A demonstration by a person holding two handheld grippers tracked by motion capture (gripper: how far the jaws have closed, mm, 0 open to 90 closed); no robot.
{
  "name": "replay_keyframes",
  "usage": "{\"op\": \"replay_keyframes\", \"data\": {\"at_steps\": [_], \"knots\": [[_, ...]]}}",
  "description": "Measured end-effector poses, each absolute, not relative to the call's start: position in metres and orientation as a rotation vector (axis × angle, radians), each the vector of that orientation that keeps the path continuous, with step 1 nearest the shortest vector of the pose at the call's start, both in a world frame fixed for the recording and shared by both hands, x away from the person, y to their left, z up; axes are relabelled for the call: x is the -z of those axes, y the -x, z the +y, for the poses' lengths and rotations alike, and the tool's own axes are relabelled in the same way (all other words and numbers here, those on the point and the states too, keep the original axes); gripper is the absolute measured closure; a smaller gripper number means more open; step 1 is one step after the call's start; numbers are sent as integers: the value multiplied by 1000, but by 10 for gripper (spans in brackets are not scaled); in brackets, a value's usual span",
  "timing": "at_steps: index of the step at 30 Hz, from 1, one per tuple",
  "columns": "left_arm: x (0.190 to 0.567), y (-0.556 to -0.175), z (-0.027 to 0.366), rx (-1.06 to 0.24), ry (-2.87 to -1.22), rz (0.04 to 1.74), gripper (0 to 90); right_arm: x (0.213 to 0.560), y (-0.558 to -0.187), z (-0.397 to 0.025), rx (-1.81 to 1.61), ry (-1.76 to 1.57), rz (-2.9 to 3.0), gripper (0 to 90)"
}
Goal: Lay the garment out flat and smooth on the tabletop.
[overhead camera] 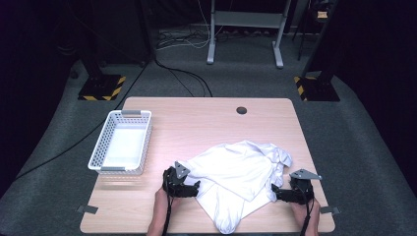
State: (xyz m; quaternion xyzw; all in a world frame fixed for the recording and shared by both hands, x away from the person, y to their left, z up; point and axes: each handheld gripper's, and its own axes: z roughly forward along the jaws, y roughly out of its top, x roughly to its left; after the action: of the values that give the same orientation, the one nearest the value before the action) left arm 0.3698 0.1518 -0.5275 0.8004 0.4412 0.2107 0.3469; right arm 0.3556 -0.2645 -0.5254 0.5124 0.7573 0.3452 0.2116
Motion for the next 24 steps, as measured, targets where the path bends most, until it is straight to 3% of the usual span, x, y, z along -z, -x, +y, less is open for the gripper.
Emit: {"op": "replay_keyframes", "data": {"at_steps": [17,20,24], "knots": [[528,-347,142,-627,-2028,1239,121,526,-379,-273,-968,-1416,2115,91],[527,-343,138,-693,-2045,1212,102,526,-381,-273,-981,-1403,2129,101],[522,-342,138,-654,-2052,1194,29,526,-383,-273,-984,-1395,2134,101]]}}
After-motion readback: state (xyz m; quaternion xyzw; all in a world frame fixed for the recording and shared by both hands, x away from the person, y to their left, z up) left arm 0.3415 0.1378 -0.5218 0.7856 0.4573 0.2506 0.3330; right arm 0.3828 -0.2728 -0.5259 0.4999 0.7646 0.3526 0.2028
